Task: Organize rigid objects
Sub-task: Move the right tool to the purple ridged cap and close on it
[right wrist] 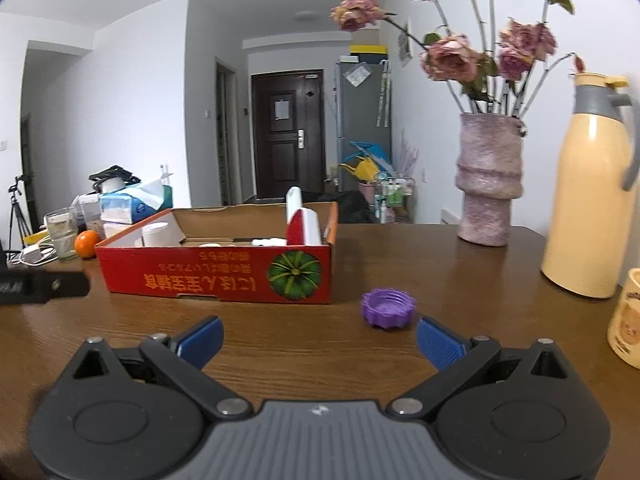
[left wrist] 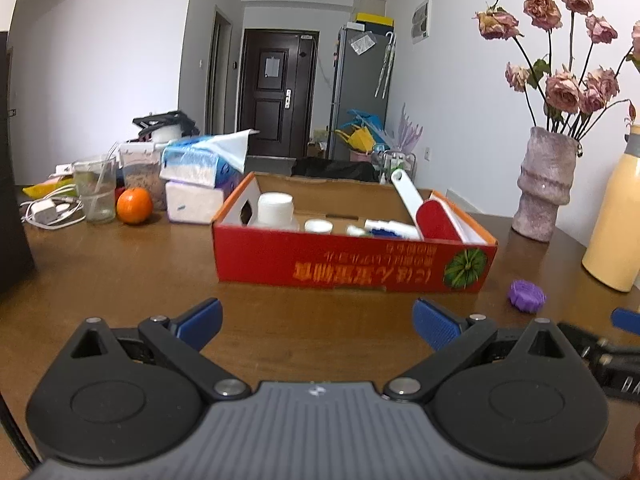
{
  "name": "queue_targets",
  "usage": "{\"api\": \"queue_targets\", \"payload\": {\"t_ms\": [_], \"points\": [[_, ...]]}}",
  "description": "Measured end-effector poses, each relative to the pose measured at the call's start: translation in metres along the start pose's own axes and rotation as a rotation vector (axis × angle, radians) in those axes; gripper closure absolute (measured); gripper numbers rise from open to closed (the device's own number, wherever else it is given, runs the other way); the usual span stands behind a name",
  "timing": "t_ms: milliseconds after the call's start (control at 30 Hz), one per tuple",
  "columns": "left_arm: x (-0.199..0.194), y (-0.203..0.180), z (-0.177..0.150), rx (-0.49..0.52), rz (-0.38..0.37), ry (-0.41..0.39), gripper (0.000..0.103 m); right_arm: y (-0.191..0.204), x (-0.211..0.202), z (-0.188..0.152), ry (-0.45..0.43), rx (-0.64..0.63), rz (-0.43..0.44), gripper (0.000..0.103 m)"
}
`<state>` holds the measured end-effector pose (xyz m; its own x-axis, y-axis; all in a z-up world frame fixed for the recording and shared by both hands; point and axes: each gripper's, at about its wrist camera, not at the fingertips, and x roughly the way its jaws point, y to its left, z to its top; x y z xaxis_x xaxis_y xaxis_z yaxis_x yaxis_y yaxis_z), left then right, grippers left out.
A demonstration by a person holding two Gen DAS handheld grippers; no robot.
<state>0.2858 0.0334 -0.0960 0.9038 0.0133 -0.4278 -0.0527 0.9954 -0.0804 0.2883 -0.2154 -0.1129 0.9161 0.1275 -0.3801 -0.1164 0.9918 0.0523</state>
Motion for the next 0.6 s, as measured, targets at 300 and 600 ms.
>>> {"api": "queue_targets", "payload": {"t_ms": [300,600], "points": [[0.000,0.008,-0.009,-0.019,0.019,0.028,0.000,-0.006,-0.003,-0.006,0.000,0.013,-0.025,0.000],[0.009,0.013,-0.010,-0.036,0.009,0.055,0.000,-0.009,0.009,-0.007,0.043,0.020,-0.034,0.000]]}}
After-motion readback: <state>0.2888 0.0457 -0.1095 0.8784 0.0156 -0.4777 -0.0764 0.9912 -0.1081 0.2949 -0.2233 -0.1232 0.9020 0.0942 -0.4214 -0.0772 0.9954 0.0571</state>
